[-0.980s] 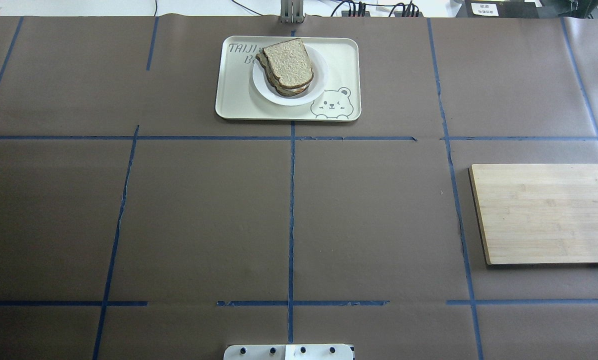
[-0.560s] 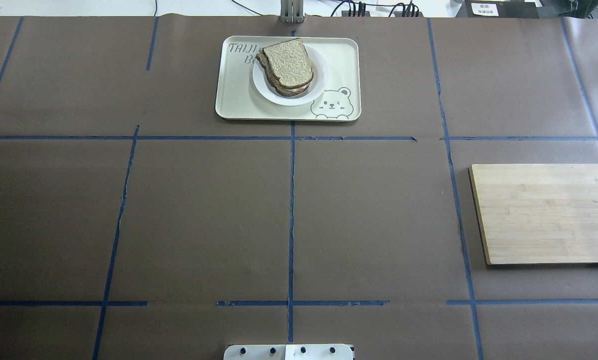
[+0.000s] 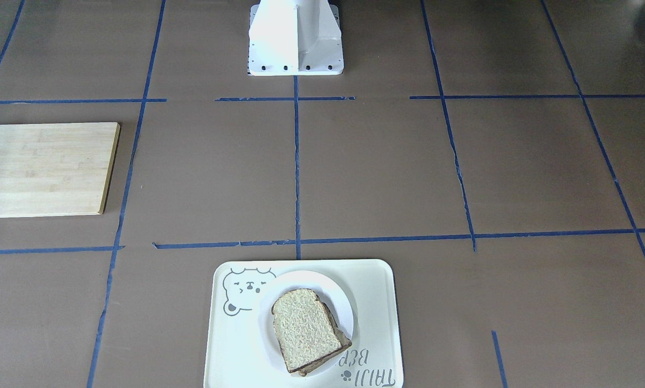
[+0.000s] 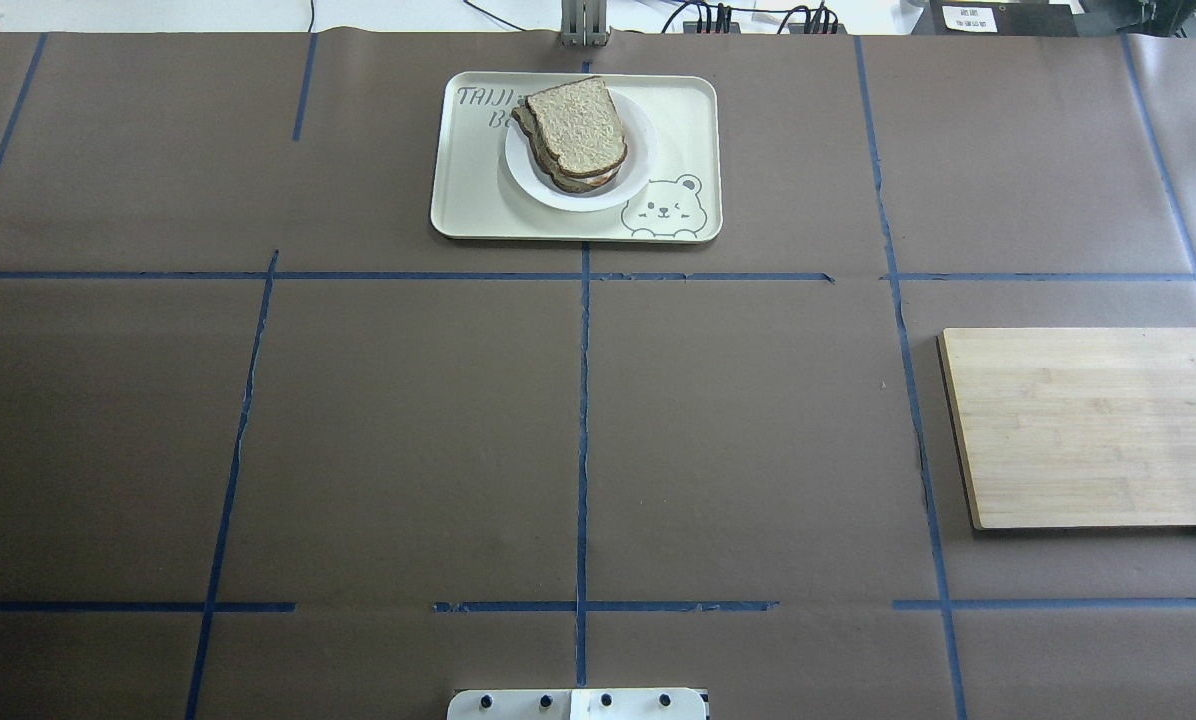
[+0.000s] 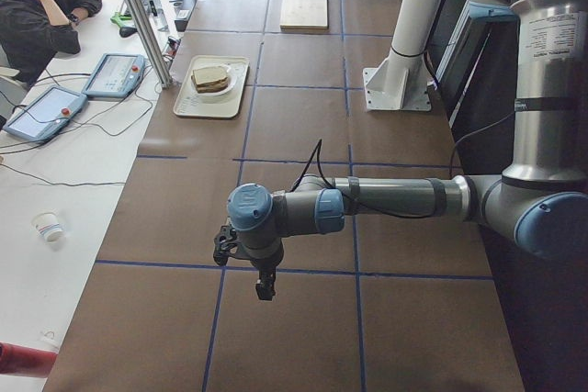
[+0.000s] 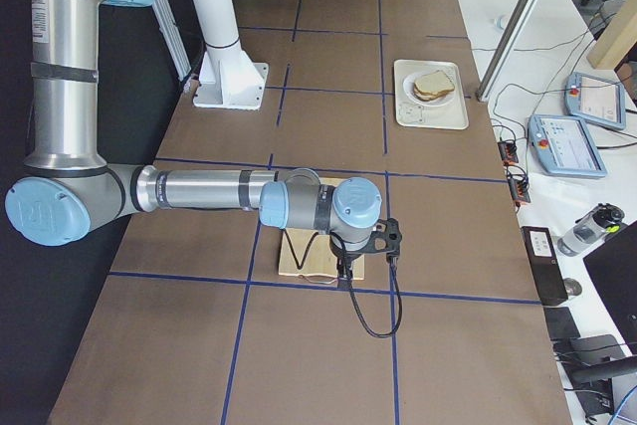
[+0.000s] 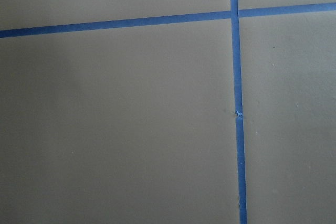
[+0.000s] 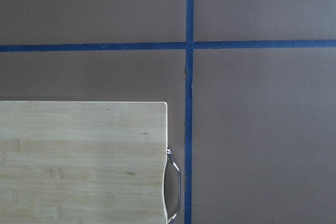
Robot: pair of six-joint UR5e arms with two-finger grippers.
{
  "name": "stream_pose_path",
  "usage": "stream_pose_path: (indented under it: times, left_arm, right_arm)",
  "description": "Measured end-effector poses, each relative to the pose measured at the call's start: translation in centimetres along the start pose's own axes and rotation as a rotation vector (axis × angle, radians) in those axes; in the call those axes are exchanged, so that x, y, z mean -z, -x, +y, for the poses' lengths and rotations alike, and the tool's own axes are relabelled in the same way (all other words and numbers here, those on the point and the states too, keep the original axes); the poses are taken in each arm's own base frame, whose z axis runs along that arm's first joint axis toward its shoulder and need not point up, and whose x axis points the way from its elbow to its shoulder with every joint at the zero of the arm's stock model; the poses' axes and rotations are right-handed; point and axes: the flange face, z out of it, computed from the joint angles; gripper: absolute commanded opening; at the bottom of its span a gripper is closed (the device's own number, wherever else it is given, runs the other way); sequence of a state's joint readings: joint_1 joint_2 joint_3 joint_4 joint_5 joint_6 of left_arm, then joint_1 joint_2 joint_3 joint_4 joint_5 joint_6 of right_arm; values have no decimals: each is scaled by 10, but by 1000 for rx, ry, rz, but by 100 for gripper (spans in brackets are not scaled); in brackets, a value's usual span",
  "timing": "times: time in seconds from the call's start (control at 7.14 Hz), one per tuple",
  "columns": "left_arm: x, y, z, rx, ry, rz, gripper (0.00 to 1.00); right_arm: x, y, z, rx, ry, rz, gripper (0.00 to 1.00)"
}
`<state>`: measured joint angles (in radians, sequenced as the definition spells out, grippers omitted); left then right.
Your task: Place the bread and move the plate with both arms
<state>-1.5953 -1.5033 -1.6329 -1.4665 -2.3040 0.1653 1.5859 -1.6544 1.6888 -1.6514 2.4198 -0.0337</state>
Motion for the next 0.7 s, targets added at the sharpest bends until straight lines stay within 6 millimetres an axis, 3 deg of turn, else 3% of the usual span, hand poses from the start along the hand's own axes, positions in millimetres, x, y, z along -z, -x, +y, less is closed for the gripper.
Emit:
stream_pose_path:
  times: [0.7]
  left_arm:
    - [3,-2,-1,-4,-6,-1,100]
  right_arm:
    - [-3,-14,-5,27,-30,84,100]
